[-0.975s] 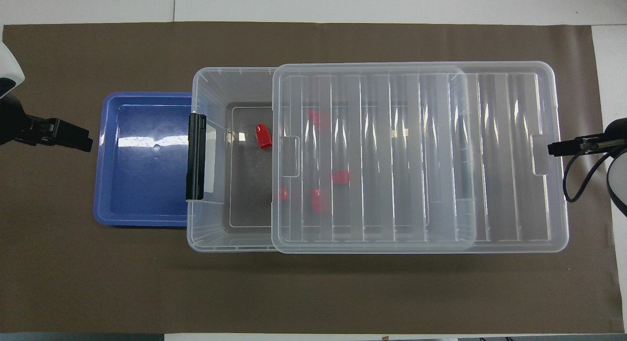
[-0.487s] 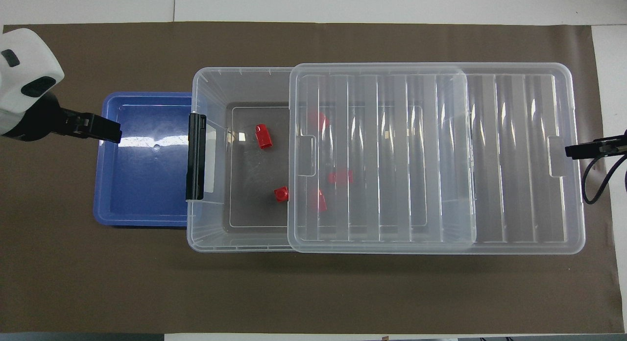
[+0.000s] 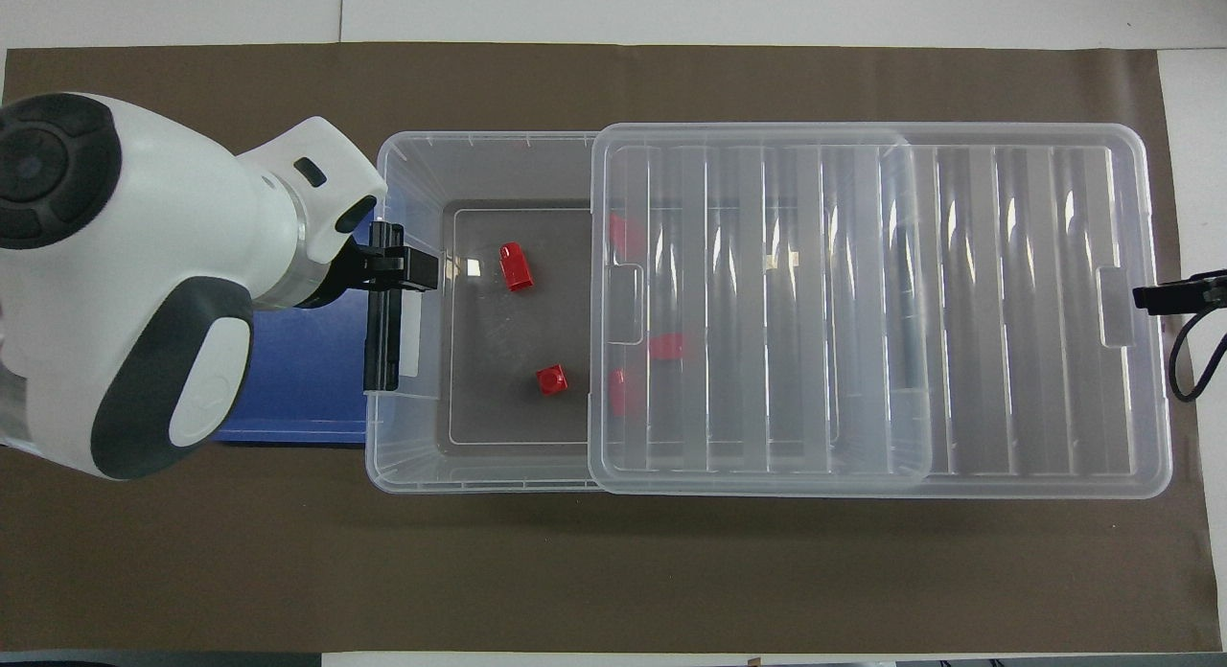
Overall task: Place red block in blue tray from box
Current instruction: 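Reach the left gripper into the opened box toward a red block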
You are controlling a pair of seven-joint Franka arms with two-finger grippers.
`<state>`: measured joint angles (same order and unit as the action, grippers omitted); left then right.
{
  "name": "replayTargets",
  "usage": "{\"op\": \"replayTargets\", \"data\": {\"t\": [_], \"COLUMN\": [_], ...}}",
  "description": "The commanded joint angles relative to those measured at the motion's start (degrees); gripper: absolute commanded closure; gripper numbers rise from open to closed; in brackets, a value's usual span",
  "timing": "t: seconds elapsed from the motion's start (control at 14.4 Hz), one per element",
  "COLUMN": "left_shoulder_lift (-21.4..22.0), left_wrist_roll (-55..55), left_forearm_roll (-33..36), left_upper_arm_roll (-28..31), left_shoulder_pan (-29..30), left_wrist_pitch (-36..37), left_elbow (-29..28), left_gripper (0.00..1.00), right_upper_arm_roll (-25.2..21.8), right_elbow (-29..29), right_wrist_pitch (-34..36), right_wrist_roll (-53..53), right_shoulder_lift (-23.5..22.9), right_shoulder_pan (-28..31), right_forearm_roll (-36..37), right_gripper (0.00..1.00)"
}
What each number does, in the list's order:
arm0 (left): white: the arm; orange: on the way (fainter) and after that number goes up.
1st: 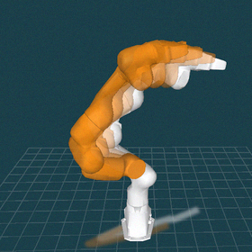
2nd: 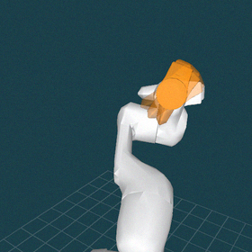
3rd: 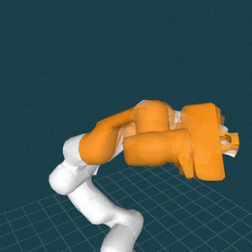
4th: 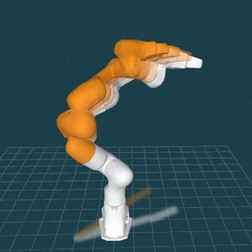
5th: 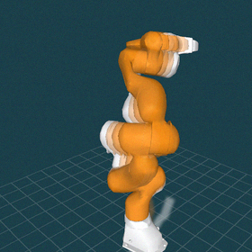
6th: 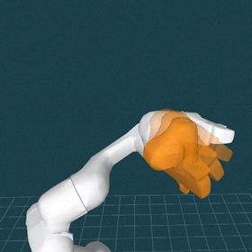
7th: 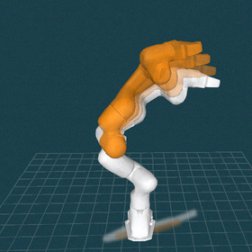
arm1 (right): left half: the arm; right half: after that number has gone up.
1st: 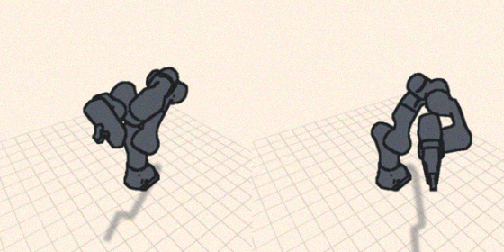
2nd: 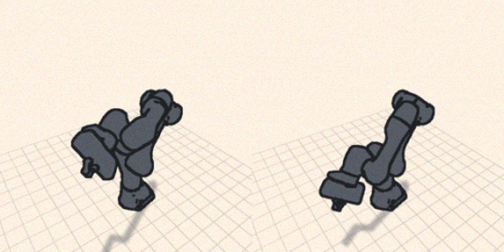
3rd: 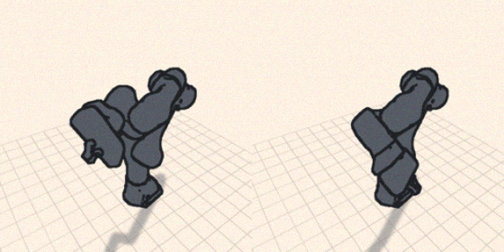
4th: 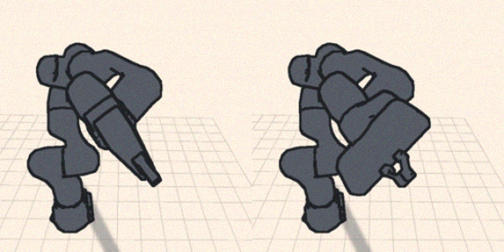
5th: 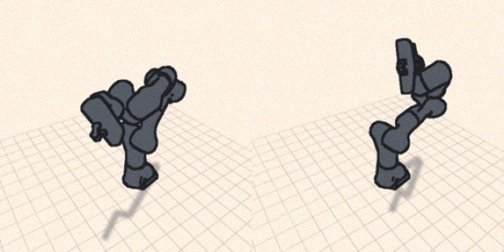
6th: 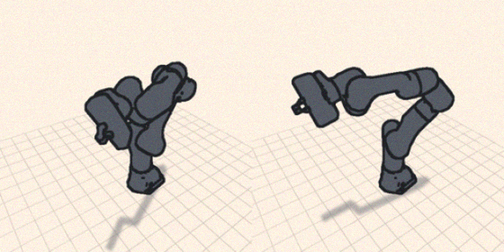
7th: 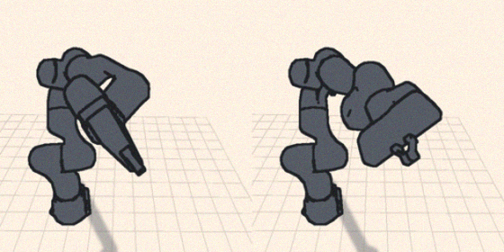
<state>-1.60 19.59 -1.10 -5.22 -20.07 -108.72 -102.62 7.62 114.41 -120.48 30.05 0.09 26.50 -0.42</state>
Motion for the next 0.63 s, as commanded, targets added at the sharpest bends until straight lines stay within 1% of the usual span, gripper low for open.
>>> {"op": "replayTargets", "data": {"t": [0.0,0.07,0.28,0.35,0.42,0.56], "left_shoulder_lift": [-2.9,-3.7,-9.3,-10.7,-11.8,-14.6], "left_wrist_roll": [6.5,8.2,9.8,10.7,11.3,12.6], "left_forearm_roll": [1.4,1.4,3.2,3.5,3.4,3.5], "left_upper_arm_roll": [0.8,0.8,0.8,0.8,0.8,0.8], "left_shoulder_pan": [-3.3,-3.9,-5.8,-5.9,-5.8,-5.9], "left_wrist_pitch": [-6.7,-8.9,-14.7,-16.8,-18.7,-22.3], "left_elbow": [-2.9,-3.6,-4.1,-4.2,-4.3,-4.8], "left_gripper": [0.00,0.00,0.00,0.00,0.00,0.00], "right_upper_arm_roll": [0.6,0.6,0.6,0.6,0.9,0.9], "right_elbow": [-0.9,-1.1,-2.3,-4.3,-7.2,-11.6], "right_wrist_pitch": [-0.7,-0.7,1.0,3.3,7.1,13.4], "right_wrist_roll": [2.0,2.0,1.9,1.7,0.9,-5.5], "right_shoulder_lift": [-0.8,-0.9,-1.1,-1.2,-1.4,-0.8], "right_shoulder_pan": [1.2,1.2,1.0,0.4,-0.6,-5.5], "right_forearm_roll": [1.3,1.4,1.3,1.3,1.2,1.0], "right_gripper": [0.00,0.00,0.00,0.00,0.00,0.00]}}
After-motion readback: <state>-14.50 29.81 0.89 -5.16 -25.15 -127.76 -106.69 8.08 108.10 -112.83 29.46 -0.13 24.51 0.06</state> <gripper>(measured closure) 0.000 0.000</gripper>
